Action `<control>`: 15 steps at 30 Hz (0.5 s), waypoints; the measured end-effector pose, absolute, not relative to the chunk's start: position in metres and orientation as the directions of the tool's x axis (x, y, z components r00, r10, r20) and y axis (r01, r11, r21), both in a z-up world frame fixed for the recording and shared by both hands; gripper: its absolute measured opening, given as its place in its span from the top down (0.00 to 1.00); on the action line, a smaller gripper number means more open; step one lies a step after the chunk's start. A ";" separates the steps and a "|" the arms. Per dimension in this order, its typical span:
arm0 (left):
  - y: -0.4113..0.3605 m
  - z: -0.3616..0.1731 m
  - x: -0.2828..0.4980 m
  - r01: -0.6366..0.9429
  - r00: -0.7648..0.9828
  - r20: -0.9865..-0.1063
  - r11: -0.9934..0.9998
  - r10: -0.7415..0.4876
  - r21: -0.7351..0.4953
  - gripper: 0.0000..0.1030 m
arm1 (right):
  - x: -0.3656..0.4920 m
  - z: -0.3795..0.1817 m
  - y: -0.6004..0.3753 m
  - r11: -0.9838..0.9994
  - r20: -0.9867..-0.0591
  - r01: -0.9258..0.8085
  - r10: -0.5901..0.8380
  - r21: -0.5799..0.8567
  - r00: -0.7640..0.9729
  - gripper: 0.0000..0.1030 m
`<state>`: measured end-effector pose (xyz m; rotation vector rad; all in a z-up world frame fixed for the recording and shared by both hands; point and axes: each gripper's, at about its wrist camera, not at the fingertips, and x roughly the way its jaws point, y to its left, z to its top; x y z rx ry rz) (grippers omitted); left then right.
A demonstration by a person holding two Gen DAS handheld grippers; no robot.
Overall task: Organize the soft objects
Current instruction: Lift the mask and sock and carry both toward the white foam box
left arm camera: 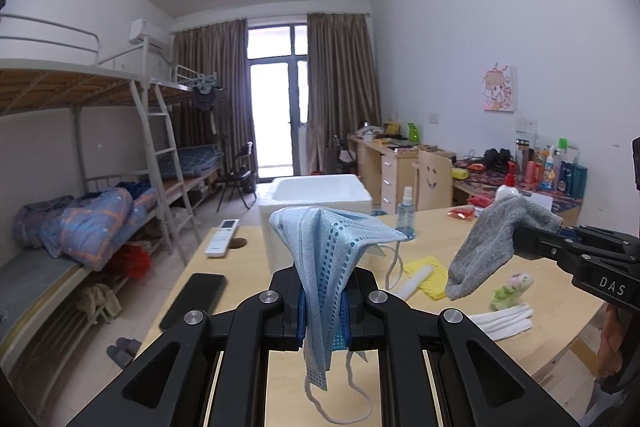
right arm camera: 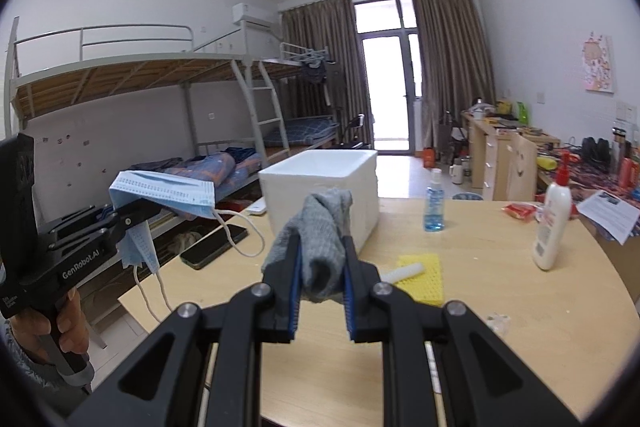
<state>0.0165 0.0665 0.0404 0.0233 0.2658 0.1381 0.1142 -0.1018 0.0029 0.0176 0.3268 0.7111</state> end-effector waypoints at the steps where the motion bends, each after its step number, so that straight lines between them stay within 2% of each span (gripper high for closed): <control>1: 0.068 0.040 0.016 -0.138 0.955 -0.261 0.990 0.143 0.038 0.87 | 0.114 0.003 -0.100 0.756 -0.288 -0.642 0.648 0.126 0.705 0.80; 15: 0.084 0.039 0.030 -0.146 0.949 -0.279 0.989 0.146 0.020 0.87 | 0.133 0.005 -0.080 0.740 -0.310 -0.659 0.662 0.130 0.682 0.80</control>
